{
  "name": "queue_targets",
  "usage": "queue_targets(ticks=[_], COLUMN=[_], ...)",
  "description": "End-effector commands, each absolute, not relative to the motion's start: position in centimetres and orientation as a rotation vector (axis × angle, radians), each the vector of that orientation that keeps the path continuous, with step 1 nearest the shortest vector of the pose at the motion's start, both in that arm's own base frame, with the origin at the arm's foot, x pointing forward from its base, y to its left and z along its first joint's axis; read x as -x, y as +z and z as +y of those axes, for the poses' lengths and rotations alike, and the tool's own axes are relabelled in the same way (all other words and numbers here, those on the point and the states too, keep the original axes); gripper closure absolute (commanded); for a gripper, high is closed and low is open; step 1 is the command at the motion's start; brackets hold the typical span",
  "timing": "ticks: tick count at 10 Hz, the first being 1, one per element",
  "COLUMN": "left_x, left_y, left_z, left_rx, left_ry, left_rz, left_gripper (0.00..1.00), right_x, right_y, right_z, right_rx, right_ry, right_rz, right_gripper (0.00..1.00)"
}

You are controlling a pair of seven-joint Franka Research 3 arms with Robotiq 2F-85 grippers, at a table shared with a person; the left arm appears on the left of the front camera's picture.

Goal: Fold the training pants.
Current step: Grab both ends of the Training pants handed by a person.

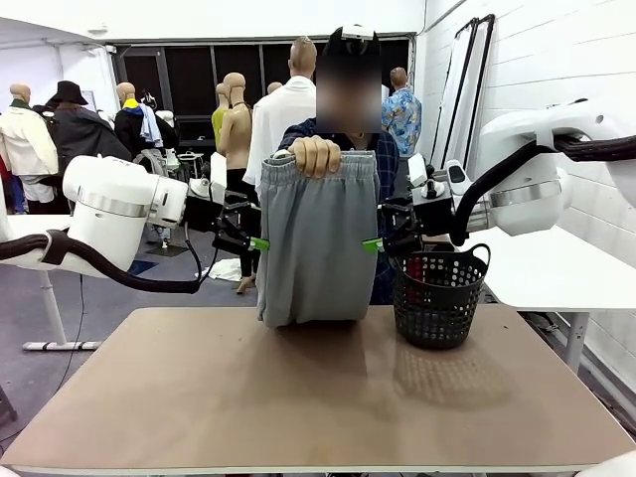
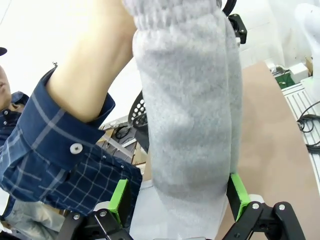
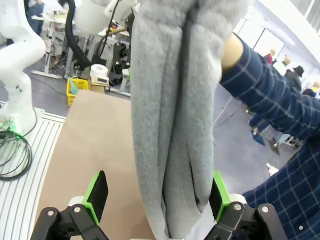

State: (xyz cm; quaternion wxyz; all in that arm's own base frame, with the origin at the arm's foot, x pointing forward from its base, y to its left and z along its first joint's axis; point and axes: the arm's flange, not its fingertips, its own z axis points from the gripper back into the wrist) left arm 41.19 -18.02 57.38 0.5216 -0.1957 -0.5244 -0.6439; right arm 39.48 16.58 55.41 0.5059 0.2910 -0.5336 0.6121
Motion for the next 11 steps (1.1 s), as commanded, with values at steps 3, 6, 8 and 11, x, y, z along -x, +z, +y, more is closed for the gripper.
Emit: queue_targets(ticks=[3,6,8,11], left_x=[-41.2,-40.9,-40.6,-40.0], left_y=[58.2,59.1,59.6,59.7], left_z=[-18.8,-19.3,-19.7,-20.3], left_rx=[0.581,0.618,0.649,0.753], left_ry=[-1.525,-1.506,-1.492,-1.455], left_rz=[-1.287,-1.313,-1.305,-1.293], left_gripper=[0.0,0.0,0.0,0.0], right_x=[-39.4,-39.3,-39.6,-39.8], right_y=[56.1,56.7,57.2,57.6], right_z=[17.1,17.7,18.2,19.1], right_rx=[-0.758,-0.784,-0.801,-0.838], right_ry=[1.46,1.458,1.446,1.441], right_rz=[-1.413,-1.451,-1.453,-1.457], right_gripper=[0.0,0.0,0.0,0.0])
